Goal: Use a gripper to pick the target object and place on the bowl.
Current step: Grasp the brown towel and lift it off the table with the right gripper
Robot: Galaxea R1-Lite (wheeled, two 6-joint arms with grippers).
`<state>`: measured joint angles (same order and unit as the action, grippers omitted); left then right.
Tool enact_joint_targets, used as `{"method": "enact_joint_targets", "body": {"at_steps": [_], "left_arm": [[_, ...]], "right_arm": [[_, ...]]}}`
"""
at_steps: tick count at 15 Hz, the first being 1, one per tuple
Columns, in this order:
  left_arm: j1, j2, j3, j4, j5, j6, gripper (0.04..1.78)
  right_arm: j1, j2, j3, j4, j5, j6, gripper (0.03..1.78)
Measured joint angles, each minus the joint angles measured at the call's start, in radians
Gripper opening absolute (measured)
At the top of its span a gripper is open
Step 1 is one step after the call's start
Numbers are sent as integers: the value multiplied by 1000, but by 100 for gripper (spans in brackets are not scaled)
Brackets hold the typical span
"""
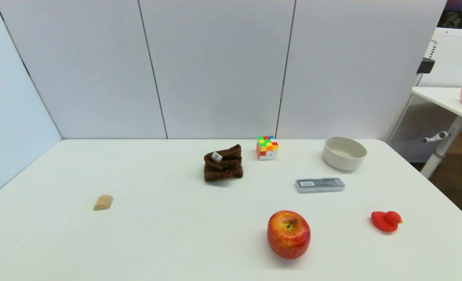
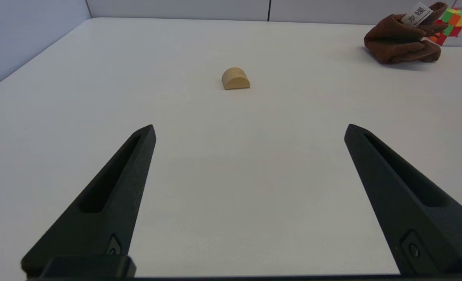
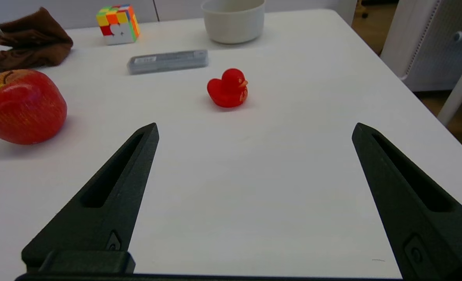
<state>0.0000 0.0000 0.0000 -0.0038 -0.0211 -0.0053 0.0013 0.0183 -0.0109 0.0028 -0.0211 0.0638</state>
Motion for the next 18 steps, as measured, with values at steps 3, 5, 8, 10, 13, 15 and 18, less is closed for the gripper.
{"method": "enact_joint_targets", "body": {"at_steps": [3,5,8,10,13,15,18], "left_arm": [[0,0,0,0,0,0,171],[0,0,0,0,0,0,171],[0,0,0,0,0,0,171],[0,0,0,0,0,0,171],[0,0,0,0,0,0,171],[0,0,0,0,0,0,171],[0,0,0,0,0,0,171]], "right_arm": [[2,85,-113,7,-2,8,171],[9,186,-217,12,0,8,171],[22,434,-419,15,26,-18,171],[30,644,-570,17,58,-71,171],[83,924,-757,17,84,-146,171],[153,1098,-851,15,94,-194,171],[244,1308,-921,5,147,-314,171]]}}
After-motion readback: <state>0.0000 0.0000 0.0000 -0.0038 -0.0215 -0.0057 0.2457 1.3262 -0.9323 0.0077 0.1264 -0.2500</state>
